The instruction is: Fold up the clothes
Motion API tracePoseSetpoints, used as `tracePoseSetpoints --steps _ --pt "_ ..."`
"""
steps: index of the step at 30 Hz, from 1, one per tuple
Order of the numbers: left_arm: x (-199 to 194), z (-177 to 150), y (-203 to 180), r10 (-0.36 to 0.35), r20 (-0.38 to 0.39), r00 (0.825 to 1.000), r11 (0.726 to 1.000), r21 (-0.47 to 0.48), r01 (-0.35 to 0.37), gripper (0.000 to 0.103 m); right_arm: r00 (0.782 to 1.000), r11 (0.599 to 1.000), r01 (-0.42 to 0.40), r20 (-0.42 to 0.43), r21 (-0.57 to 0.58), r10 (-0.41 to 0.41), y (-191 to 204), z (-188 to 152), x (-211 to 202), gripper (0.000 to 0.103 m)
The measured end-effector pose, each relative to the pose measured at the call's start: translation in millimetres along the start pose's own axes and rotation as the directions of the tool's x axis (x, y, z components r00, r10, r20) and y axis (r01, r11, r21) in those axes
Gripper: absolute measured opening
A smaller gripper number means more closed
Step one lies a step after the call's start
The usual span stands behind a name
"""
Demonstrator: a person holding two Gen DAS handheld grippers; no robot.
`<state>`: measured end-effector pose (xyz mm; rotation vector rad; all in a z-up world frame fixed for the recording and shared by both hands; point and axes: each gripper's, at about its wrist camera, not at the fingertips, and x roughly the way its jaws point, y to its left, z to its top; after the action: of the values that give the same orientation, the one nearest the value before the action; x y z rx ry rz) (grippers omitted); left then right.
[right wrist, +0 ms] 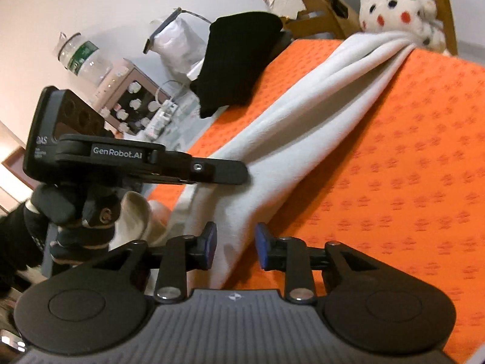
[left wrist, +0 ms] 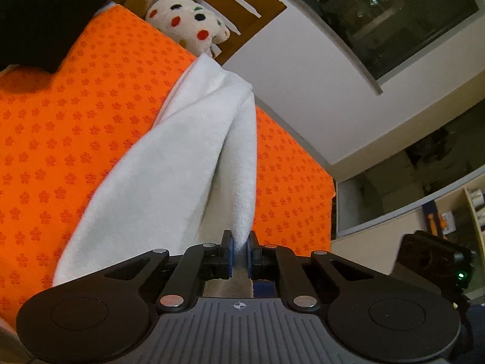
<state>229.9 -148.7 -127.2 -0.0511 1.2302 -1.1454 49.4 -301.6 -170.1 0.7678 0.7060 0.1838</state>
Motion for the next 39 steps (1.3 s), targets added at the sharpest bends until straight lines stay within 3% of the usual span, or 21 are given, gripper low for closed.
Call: tracePoseSetpoints --steps 12,14,15,20,22,26,31,37,39 --pt "2.9 -0.9 10.5 -0.019 0.009 1.0 0.999 -0.041 0.019 0.011 0.999 0.991 -0.033 -0.034 0.129 0.037 -14.4 2.4 27.8 0.036" --pt "1.7 -1.9 10.7 -0.025 0.011 1.0 0.999 -0.041 0.025 0.011 0.999 0.991 -0.013 -0.038 0.13 0.018 -15.3 0.2 20.9 0.023" --pt "0.8 -2.2 10.3 -0.029 0.012 1.0 0.999 -0.039 0.03 0.012 0.999 0.991 -0.003 -0.039 0.131 0.008 -15.8 -1.0 17.4 0.008" --pt "-26.0 1.5 12.6 -0.075 0.082 0.994 0.997 -0.029 0.078 0.013 0.998 0.99 0.047 -0.048 0.134 -0.041 -18.2 -6.6 0.1 0.005" --pt "-45.7 3.8 16.3 -0.04 0.134 0.99 0.999 -0.008 0.042 0.013 0.997 0.989 0.067 -0.052 0.135 -0.06 -19.1 -8.8 -6.8 0.005" --pt "-67.6 3.5 33.3 0.105 0.17 0.98 0.994 0.023 -0.11 0.015 0.991 0.975 0.12 -0.075 0.185 -0.108 -36.9 -25.1 -20.0 0.005" --pt "-63.7 -5.5 66.7 0.167 0.121 0.979 0.986 -0.026 -0.165 0.029 0.988 0.971 0.146 -0.079 0.191 -0.133 -40.1 -33.5 -20.6 0.004" --pt "-40.8 -10.5 85.4 0.072 0.066 0.995 0.994 -0.09 -0.065 0.049 0.986 0.966 0.16 -0.086 0.203 -0.145 -38.7 -34.7 -14.4 0.005" --pt "-32.4 -8.9 85.4 0.046 0.051 0.998 0.995 -0.095 -0.041 0.05 0.986 0.966 0.159 -0.089 0.203 -0.143 -38.9 -33.5 -13.0 0.005"
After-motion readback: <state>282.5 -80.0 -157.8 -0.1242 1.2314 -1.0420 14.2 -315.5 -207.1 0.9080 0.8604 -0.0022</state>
